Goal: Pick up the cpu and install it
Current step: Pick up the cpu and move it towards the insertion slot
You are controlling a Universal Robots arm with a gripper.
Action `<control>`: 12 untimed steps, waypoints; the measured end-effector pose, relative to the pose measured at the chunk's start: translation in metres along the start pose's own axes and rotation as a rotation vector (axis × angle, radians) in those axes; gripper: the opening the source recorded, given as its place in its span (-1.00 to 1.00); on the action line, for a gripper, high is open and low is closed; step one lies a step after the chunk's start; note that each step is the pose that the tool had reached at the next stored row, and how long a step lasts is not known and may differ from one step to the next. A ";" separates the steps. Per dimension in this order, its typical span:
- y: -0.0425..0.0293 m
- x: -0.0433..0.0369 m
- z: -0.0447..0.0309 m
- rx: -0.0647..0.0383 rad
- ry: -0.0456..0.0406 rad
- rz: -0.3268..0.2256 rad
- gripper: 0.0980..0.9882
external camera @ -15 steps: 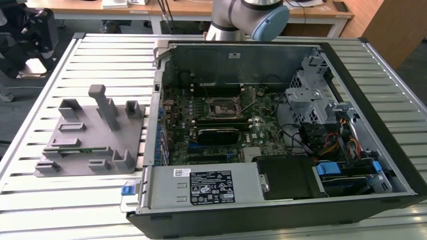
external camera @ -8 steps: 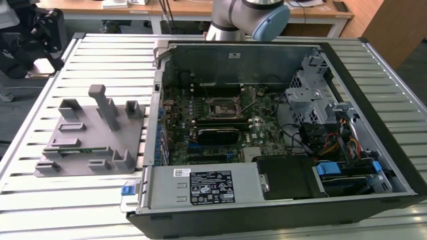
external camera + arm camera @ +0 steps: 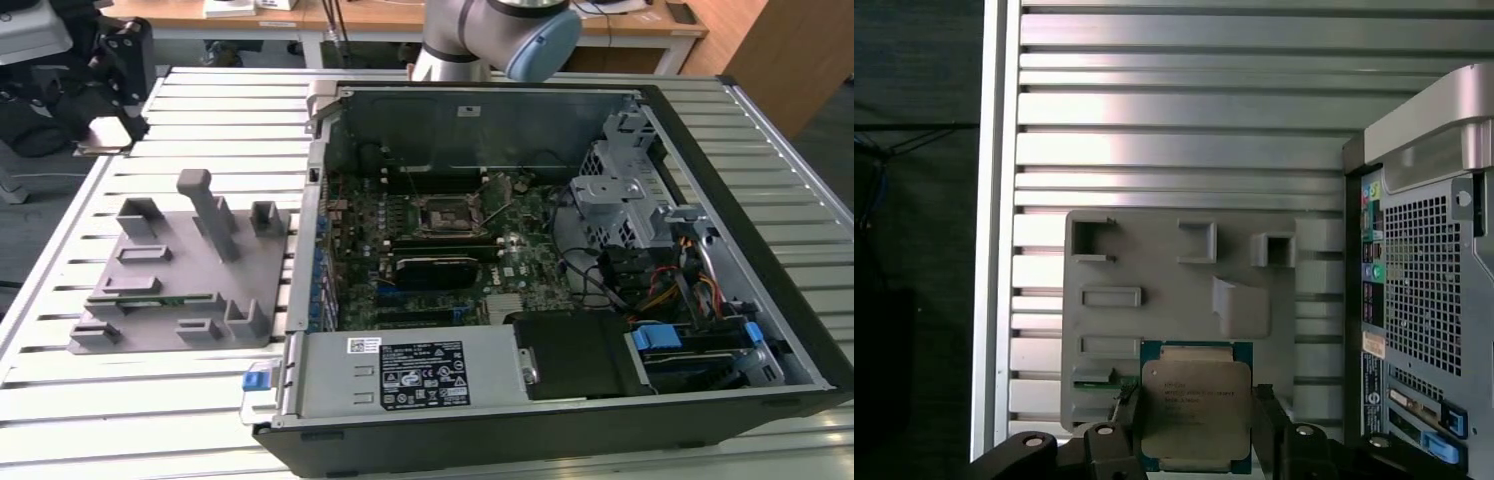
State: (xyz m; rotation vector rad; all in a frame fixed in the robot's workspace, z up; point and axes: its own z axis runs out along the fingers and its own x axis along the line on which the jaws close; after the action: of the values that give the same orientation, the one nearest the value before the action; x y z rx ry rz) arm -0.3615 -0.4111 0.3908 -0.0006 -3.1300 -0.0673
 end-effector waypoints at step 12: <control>0.0004 -0.0224 0.0003 0.000 0.0014 0.000 -0.04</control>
State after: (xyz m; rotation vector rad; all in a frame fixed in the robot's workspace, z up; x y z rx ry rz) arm -0.3391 -0.4107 0.3903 -0.0007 -3.1286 -0.0673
